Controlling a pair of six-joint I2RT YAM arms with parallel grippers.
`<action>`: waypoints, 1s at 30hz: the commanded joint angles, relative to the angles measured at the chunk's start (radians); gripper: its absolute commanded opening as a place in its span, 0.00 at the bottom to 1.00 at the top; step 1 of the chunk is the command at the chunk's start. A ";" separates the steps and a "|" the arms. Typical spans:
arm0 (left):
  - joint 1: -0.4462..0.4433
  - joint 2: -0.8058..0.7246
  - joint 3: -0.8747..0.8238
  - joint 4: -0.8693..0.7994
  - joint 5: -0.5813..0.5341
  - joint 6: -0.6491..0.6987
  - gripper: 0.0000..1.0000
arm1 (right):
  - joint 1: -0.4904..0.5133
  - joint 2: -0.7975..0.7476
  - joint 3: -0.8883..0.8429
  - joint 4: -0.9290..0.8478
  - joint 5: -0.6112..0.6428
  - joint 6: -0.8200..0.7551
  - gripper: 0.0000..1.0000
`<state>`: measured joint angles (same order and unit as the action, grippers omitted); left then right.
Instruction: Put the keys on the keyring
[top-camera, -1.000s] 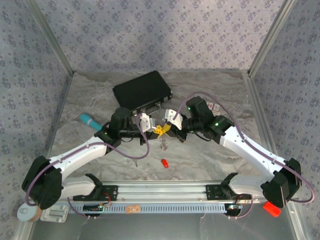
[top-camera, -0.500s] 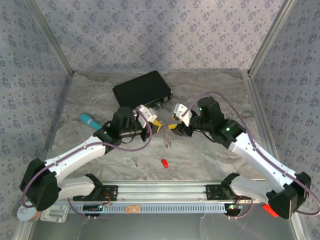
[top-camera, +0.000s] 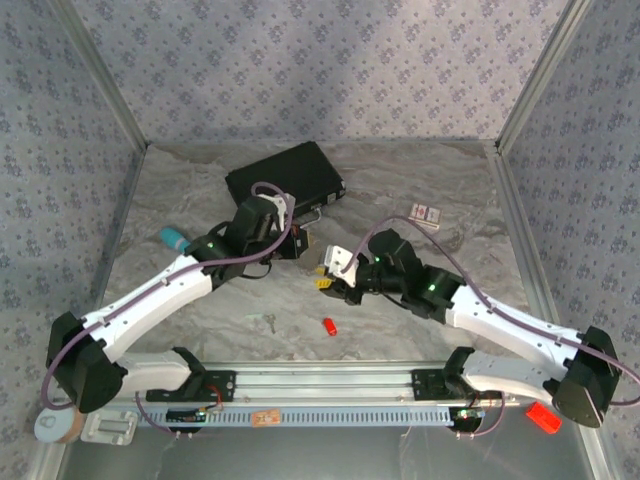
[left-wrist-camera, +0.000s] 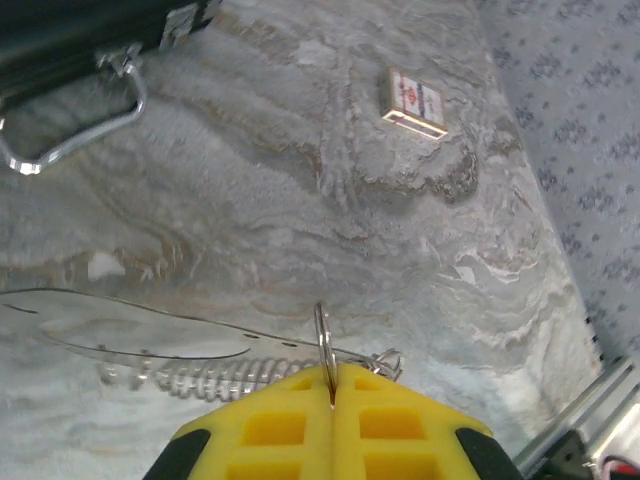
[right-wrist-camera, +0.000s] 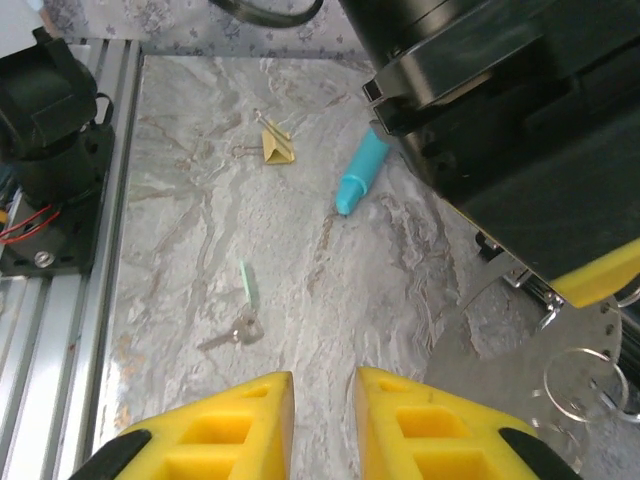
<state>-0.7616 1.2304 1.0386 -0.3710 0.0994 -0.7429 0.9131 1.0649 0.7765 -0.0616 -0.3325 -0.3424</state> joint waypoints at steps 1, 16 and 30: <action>-0.007 0.016 0.062 -0.117 0.001 -0.202 0.00 | 0.031 0.030 -0.041 0.192 0.071 0.059 0.23; 0.027 0.089 0.108 -0.176 0.161 -0.643 0.00 | 0.005 0.076 -0.163 0.410 0.109 0.115 0.22; 0.030 0.132 0.147 -0.236 0.269 -0.871 0.00 | 0.038 0.010 -0.275 0.481 0.261 -0.048 0.20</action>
<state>-0.7349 1.3628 1.1385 -0.5640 0.3347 -1.5291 0.9501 1.1004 0.5274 0.3656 -0.1280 -0.3538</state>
